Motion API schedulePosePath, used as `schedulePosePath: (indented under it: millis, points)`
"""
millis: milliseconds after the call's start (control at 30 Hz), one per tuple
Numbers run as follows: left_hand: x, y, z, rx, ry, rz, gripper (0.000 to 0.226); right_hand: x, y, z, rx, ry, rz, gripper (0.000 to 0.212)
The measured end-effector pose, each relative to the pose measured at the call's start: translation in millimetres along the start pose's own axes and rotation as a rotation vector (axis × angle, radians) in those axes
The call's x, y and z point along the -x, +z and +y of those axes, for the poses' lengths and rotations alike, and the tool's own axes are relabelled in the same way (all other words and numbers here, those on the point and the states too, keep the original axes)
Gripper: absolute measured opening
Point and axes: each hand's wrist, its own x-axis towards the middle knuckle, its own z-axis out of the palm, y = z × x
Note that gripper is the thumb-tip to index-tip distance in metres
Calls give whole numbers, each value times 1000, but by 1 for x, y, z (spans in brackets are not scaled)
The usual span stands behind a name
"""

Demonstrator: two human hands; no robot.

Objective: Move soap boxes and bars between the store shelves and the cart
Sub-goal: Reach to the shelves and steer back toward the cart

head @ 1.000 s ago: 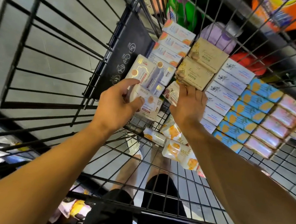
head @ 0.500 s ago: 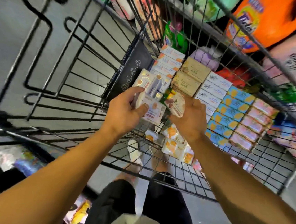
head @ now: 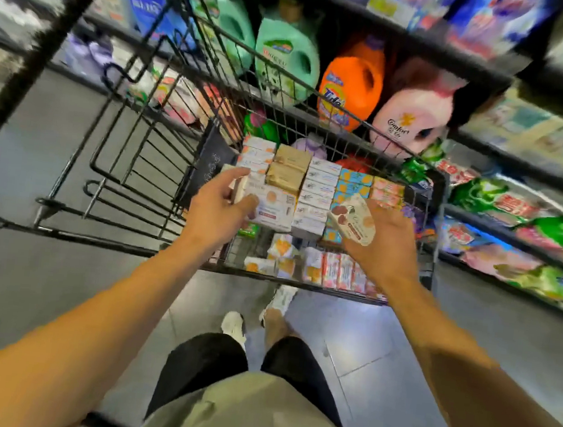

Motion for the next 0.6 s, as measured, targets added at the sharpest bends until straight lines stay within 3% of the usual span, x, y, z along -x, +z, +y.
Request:
schedulePosePath:
  millis: [333, 600]
  points:
    - [78, 88, 96, 33, 236, -218, 36, 105, -131, 74, -78, 36, 291, 66]
    - [150, 226, 176, 112, 388, -261, 31, 157, -226, 208, -13, 38, 459, 65]
